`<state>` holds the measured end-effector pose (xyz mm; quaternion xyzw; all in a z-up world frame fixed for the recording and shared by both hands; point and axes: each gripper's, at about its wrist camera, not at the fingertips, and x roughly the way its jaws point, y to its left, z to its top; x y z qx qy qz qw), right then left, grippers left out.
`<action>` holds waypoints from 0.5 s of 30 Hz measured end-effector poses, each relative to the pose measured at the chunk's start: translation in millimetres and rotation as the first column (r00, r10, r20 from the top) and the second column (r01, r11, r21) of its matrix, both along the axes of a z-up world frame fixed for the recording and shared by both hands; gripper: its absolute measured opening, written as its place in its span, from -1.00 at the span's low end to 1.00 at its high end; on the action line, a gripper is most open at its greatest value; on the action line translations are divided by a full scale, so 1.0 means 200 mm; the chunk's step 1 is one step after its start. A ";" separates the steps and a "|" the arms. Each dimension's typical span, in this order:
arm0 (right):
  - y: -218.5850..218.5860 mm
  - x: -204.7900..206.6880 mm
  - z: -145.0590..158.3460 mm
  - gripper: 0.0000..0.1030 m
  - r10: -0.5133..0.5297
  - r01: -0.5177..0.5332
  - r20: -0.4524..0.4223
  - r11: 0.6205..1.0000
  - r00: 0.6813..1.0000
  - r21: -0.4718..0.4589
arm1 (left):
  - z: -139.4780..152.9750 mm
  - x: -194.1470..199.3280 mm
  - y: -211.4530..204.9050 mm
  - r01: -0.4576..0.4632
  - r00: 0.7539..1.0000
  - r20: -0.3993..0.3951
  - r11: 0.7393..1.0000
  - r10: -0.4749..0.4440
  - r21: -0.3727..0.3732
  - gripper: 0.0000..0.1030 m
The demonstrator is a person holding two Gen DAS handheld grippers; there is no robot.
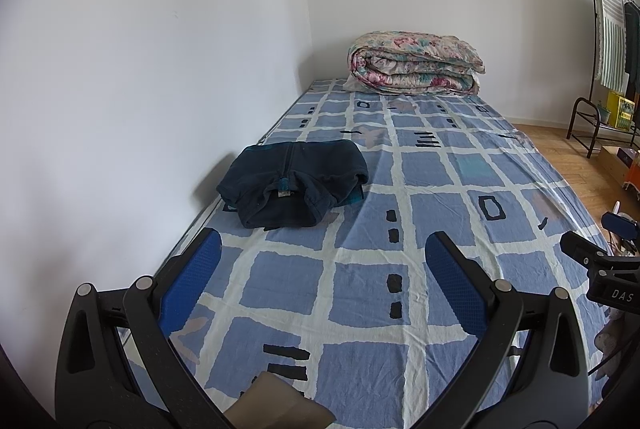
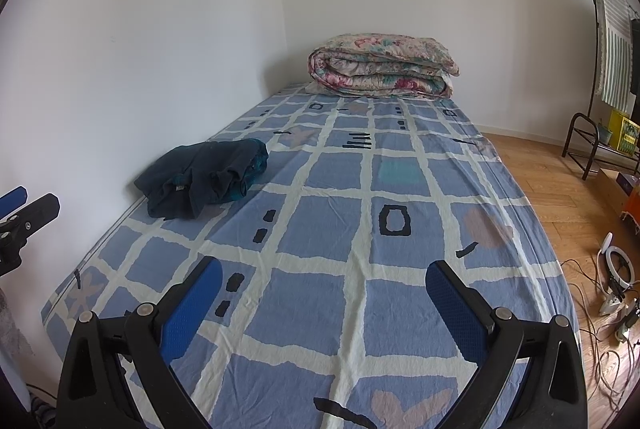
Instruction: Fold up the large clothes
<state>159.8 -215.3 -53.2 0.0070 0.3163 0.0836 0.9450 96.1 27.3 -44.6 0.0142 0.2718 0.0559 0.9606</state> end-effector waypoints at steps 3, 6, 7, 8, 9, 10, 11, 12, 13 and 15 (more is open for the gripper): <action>0.00 0.00 0.00 1.00 0.000 0.000 -0.001 1.000 1.000 0.000 | -0.01 0.00 0.01 0.000 1.000 -0.001 1.000 0.000 -0.001 1.00; 0.00 0.00 0.00 1.00 -0.001 0.001 0.000 1.000 1.000 0.000 | -0.01 0.00 0.01 0.000 1.000 -0.001 1.000 0.000 -0.001 1.00; 0.00 0.00 0.00 1.00 -0.001 0.001 -0.001 1.000 1.000 0.001 | -0.01 0.00 0.01 0.000 1.000 0.000 1.000 0.000 -0.001 1.00; 0.00 0.00 0.00 1.00 0.001 -0.001 -0.001 1.000 1.000 0.001 | -0.01 0.00 0.01 0.000 1.000 0.000 1.000 0.000 -0.001 1.00; 0.00 0.00 0.00 1.00 0.001 -0.001 -0.001 1.000 1.000 0.001 | -0.02 0.01 0.01 0.000 1.000 -0.001 1.000 0.000 -0.002 1.00; 0.00 0.00 0.00 1.00 0.000 0.000 -0.001 1.000 1.000 0.001 | -0.01 0.00 0.01 0.001 1.000 -0.001 1.000 -0.001 0.000 1.00; 0.00 0.00 0.00 1.00 0.001 -0.001 0.000 1.000 1.000 0.000 | -0.01 0.01 0.01 0.001 1.000 -0.001 1.000 -0.001 0.000 1.00; 0.00 0.00 0.00 1.00 0.002 -0.002 -0.001 1.000 1.000 -0.001 | -0.01 0.00 0.01 -0.001 1.000 0.000 1.000 0.001 0.000 1.00; -0.01 0.00 0.00 1.00 0.003 -0.003 -0.002 1.000 1.000 -0.002 | -0.01 0.00 0.01 0.000 1.000 -0.001 1.000 0.000 0.000 1.00; 0.00 0.00 0.00 0.99 0.001 -0.001 -0.001 1.000 1.000 0.001 | -0.01 0.00 0.01 0.000 1.000 -0.001 1.000 0.000 -0.001 1.00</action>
